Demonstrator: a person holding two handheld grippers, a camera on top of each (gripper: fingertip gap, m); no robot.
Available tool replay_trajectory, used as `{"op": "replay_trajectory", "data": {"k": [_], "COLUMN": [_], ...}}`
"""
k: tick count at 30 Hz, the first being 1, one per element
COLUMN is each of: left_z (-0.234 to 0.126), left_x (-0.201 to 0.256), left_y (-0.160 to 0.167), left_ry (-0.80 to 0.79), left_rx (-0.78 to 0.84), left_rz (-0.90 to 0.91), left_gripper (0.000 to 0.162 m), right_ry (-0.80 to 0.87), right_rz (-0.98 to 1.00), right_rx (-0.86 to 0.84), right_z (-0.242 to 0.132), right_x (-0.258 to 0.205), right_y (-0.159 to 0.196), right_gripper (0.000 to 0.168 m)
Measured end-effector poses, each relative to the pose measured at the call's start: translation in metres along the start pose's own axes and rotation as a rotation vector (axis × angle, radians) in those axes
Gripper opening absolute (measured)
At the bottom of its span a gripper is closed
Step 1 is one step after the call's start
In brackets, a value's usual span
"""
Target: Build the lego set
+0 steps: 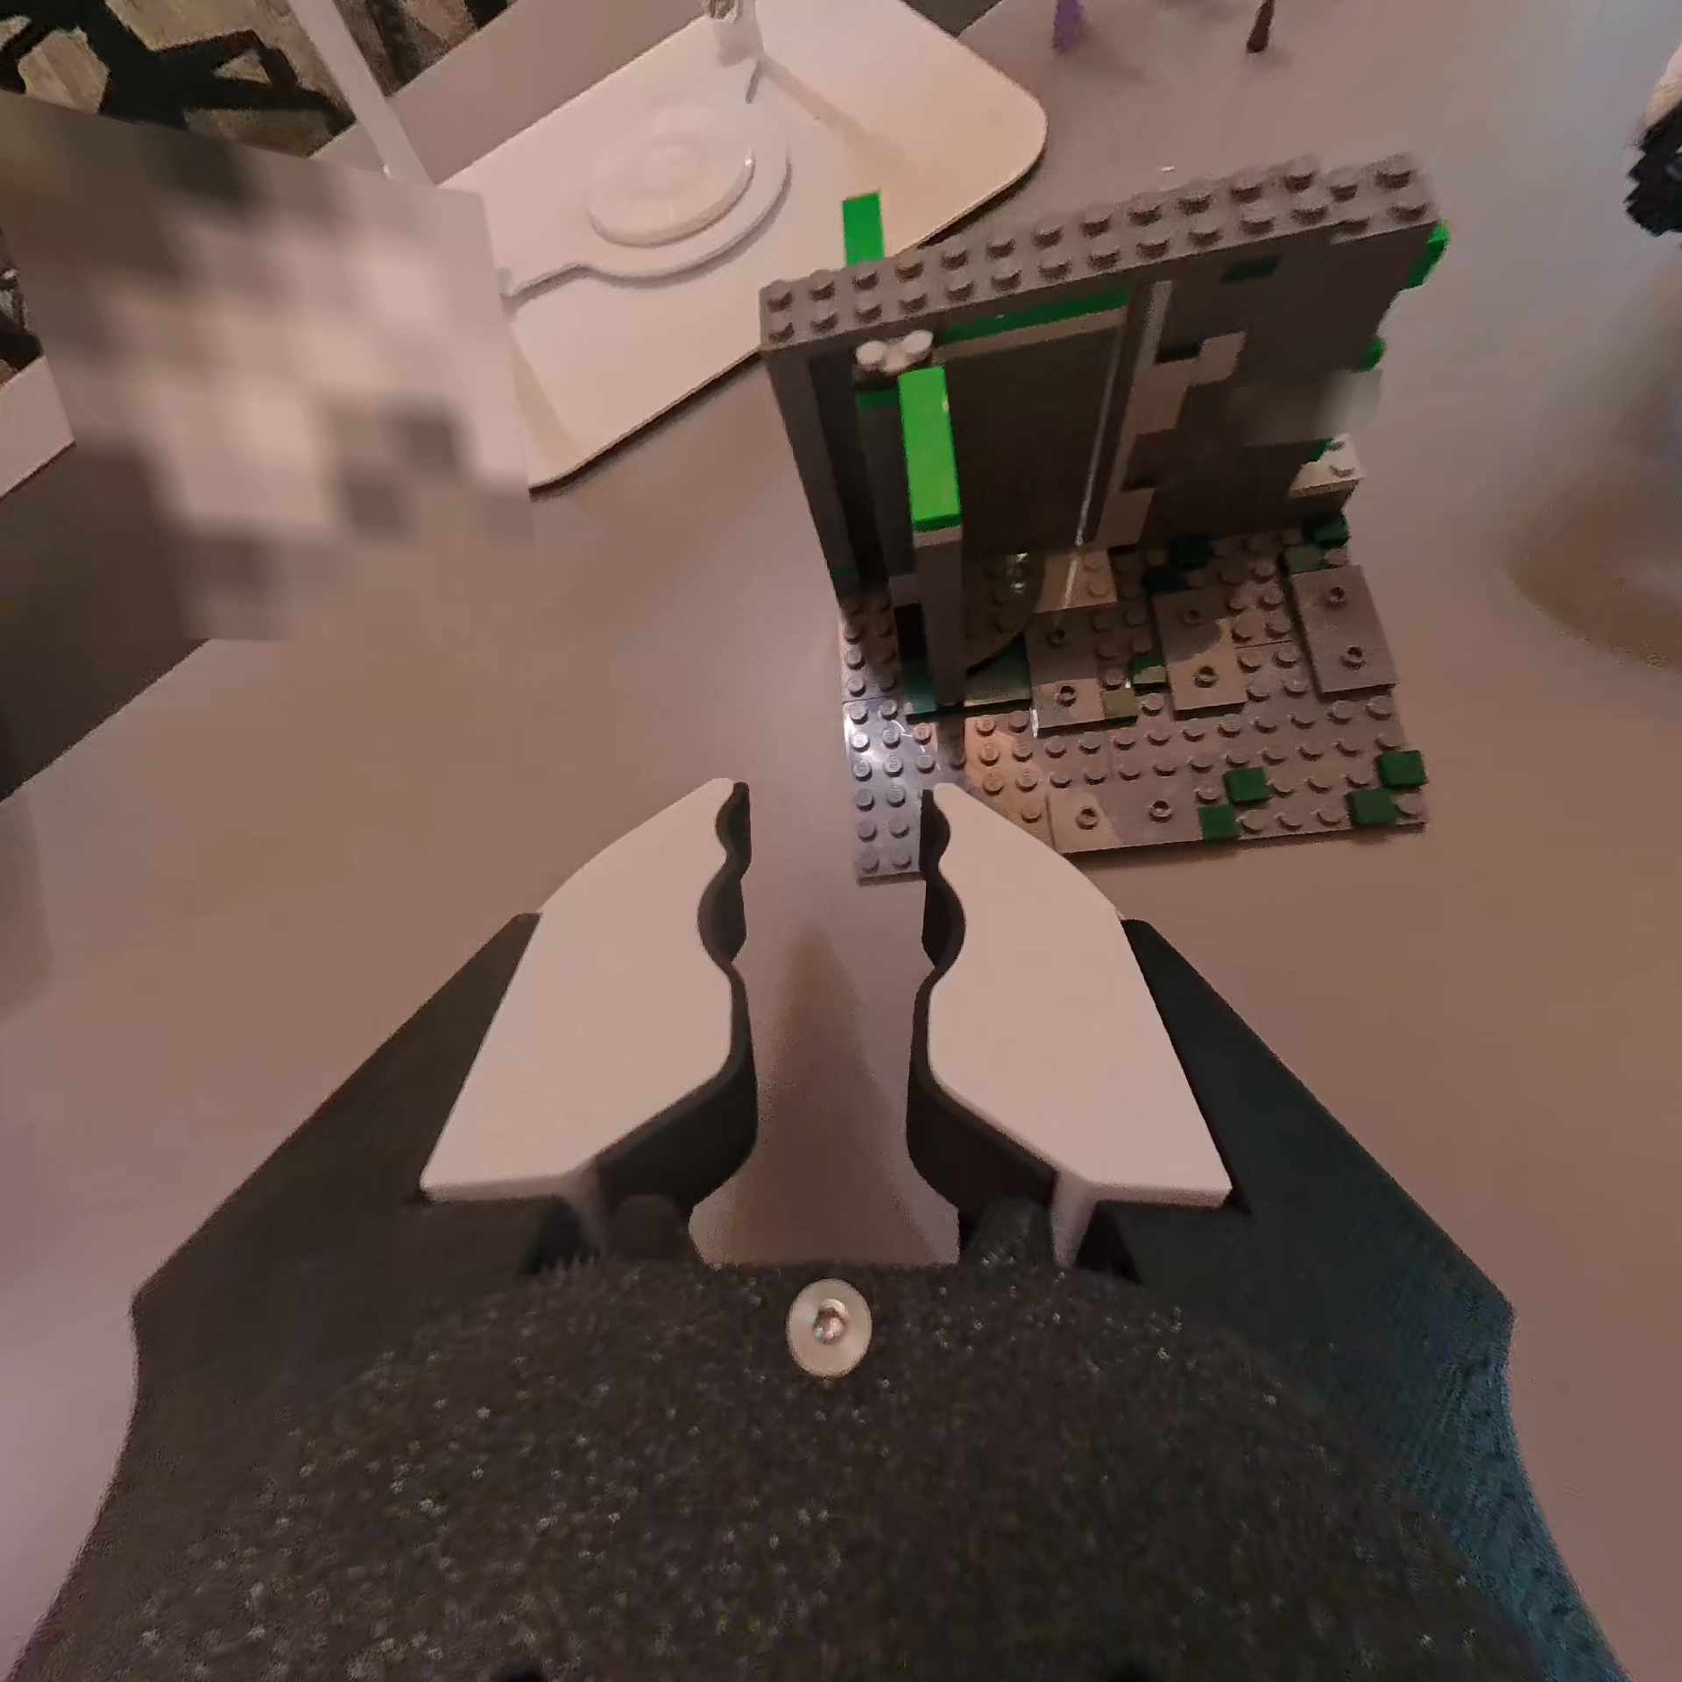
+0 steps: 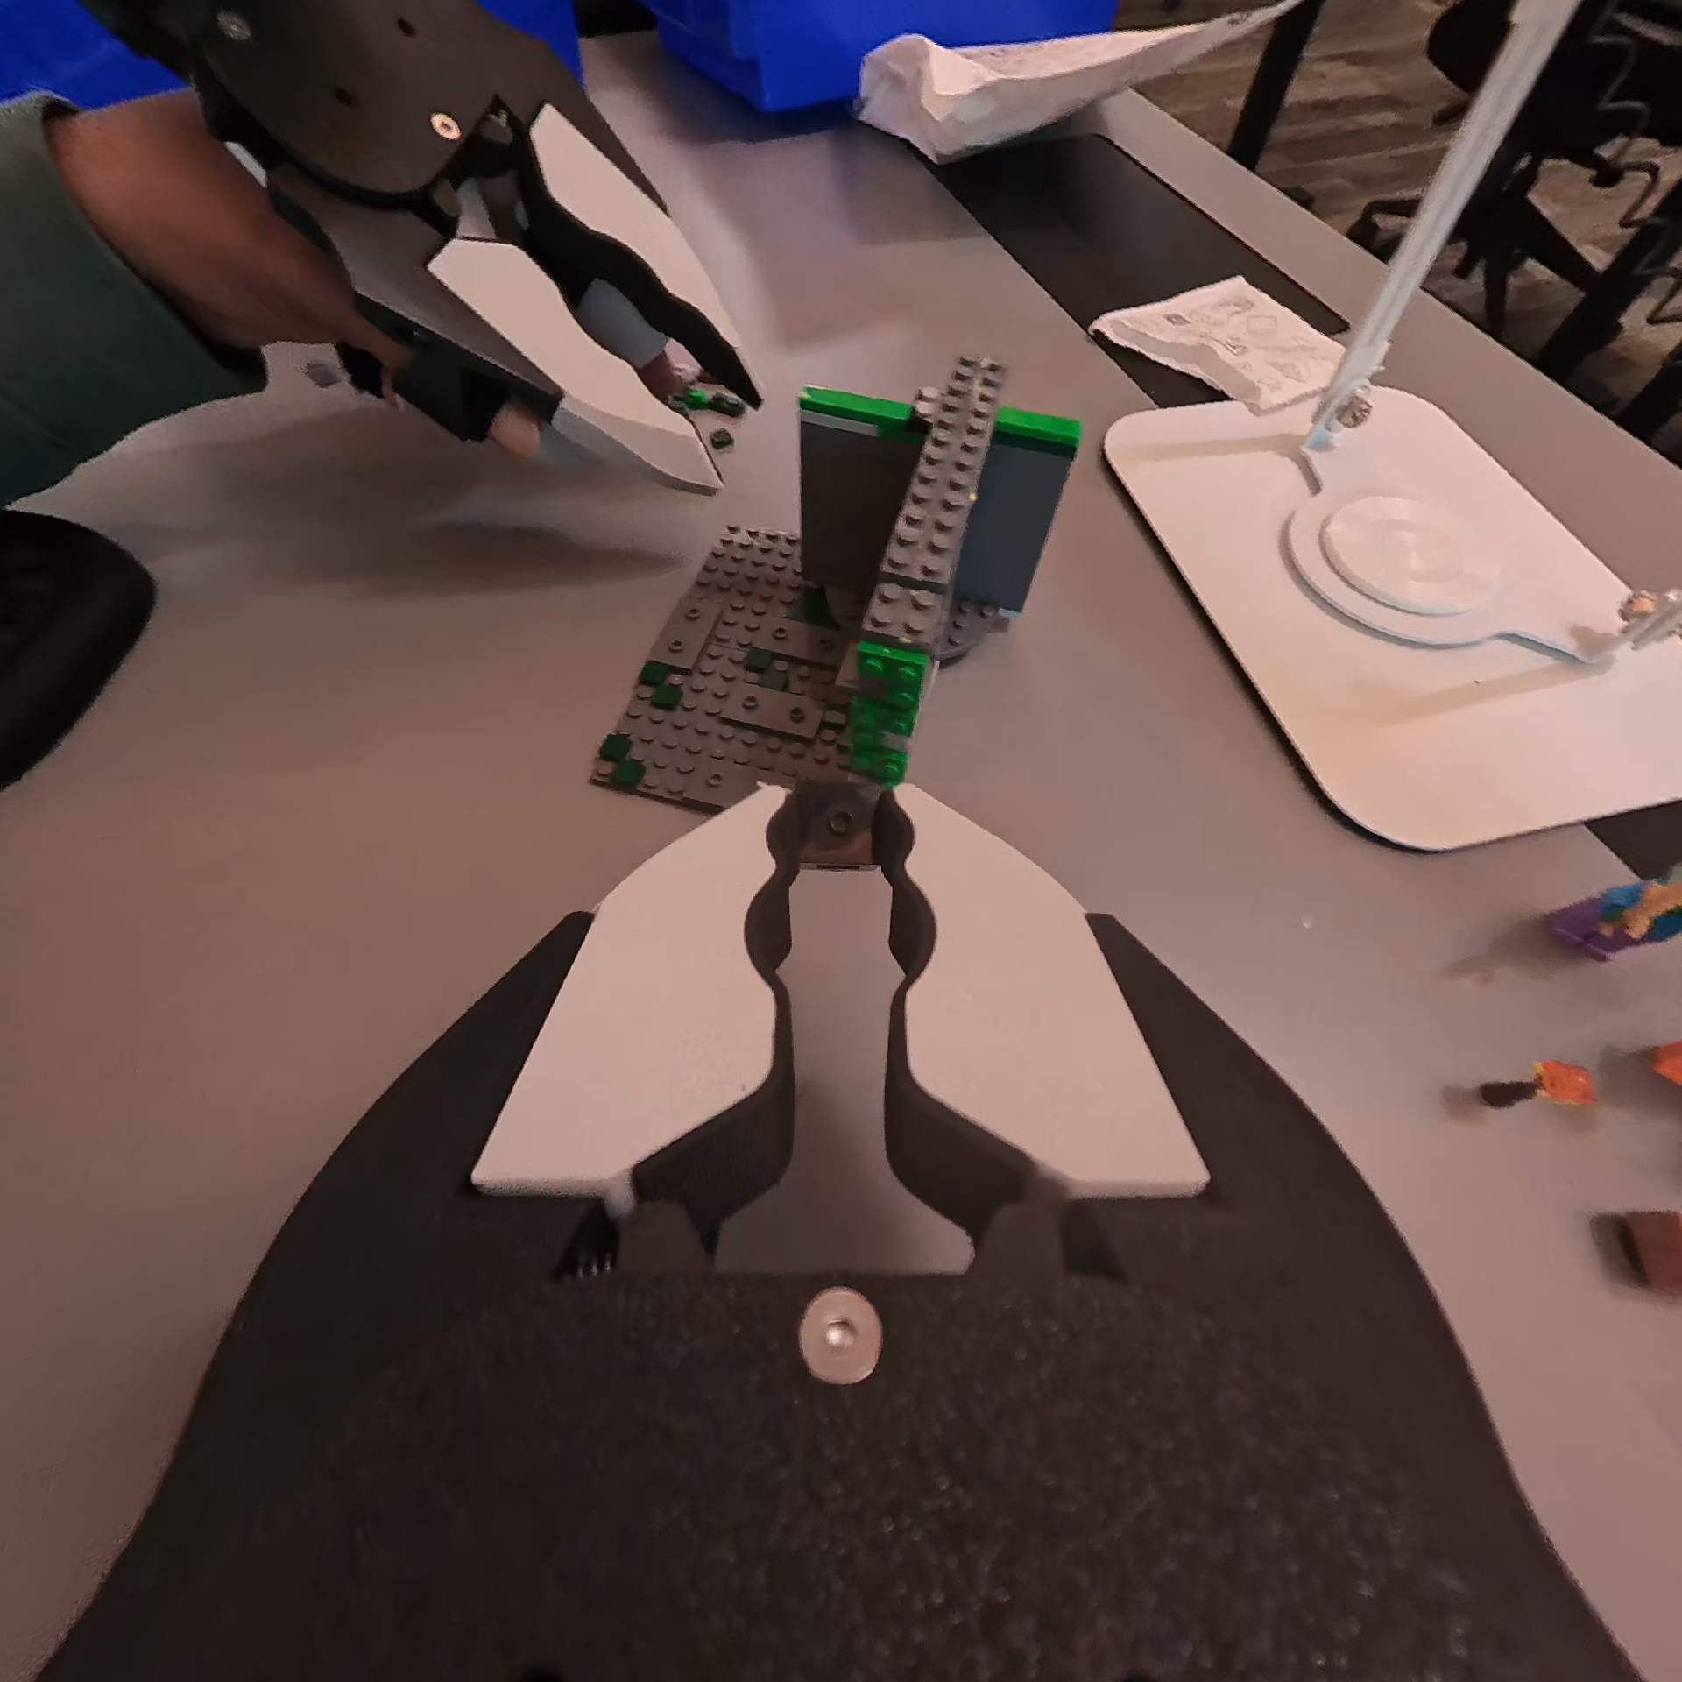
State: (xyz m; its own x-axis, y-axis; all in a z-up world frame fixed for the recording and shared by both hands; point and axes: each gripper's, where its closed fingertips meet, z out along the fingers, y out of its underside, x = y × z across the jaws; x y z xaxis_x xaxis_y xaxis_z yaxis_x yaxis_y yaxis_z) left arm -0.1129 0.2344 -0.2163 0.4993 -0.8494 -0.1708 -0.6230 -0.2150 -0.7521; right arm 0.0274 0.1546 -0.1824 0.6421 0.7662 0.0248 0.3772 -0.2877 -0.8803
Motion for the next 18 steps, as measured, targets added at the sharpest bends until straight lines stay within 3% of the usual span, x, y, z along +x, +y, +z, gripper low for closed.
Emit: {"op": "replay_trajectory", "data": {"k": [8, 18], "left_z": [-0.003, 0.003], "left_x": [0.013, 0.013], "left_y": [-0.011, -0.013], "left_ry": [0.038, 0.051], "left_rx": [0.043, 0.08], "left_rz": [0.067, 0.018], "left_gripper": [0.029, 0.026], "right_ry": [-0.064, -0.113], "right_rz": [-0.054, -0.116], "right_rx": [0.015, -0.021], "right_z": [0.008, 0.029], "right_x": [-0.017, -0.029], "right_y": [-0.014, -0.02], "right_gripper": [0.016, 0.016]}}
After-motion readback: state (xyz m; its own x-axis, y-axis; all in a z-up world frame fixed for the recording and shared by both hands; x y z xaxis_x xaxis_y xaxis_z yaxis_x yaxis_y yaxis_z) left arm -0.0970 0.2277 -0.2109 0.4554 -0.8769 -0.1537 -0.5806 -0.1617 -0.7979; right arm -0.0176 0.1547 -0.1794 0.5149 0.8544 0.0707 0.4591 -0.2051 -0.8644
